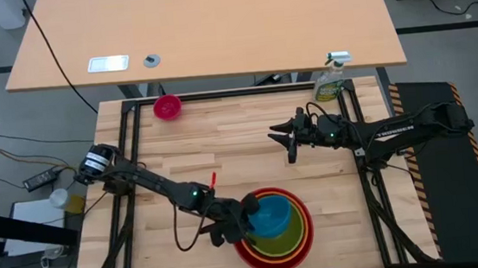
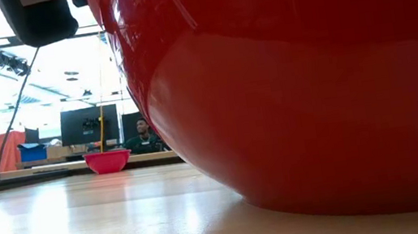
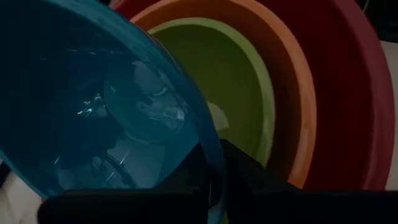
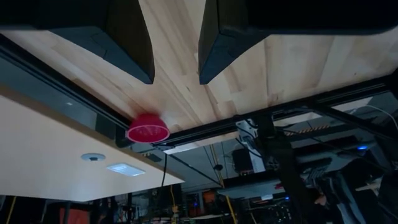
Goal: Nest bowls inside each other
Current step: Stack the blue bowl on the green bowl, then stack the red bowl on the blue bowl
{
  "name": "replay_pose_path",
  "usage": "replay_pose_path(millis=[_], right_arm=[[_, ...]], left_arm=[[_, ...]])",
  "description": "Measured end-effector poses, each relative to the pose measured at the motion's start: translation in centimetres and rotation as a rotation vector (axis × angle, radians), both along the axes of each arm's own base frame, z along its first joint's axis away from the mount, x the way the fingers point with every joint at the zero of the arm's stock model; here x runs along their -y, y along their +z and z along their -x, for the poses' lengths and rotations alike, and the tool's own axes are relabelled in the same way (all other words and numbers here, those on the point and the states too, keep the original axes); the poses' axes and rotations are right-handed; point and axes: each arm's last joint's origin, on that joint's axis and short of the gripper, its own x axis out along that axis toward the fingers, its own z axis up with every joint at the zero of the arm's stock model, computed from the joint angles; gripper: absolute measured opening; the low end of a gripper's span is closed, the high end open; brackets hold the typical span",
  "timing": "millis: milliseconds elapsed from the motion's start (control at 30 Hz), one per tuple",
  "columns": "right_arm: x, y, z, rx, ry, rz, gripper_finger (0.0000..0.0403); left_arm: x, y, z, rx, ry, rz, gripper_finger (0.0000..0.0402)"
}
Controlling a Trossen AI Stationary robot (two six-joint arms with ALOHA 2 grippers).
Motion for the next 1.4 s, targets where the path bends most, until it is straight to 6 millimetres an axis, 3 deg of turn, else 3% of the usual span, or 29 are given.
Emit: replay_pose_path(millis=[233, 567, 867, 1133, 1300, 1400], right_arm=[[0.0, 0.0, 0.0, 0.003, 0.000, -0.004, 0.0133], [-0.1, 0.0, 0.0, 0.003, 0.004, -0.005, 0.0133], [-0.1, 0.0, 0.0, 0.003, 0.004, -0.005, 0.0133], [-0.1, 0.0, 0.0, 0.001, 0.004, -0.004, 0.0133], [-0.1, 0.0, 0.0, -0.001, 0.010, -0.002, 0.0133], [-0.1, 0.0, 0.0, 0.003, 0.010, -0.003, 0.0133]], left_arm=[[0.0, 0.0, 0.0, -0.009, 0.007, 0.005, 0.0039], [-0.2, -0.5, 0.5, -0.075, 0.018, -0.010, 0.0128], [0.0, -0.3, 0.4, -0.077, 0.067, 0.053, 0.0156], [0.2, 2.8, 1.6, -0.031, 0.089, 0.150, 0.0214], [-1.2, 5.2, 3.0, -0.057, 0.185, 0.239, 0.0214], [-2.2, 5.5, 3.1, -0.088, 0.262, 0.290, 0.0206]])
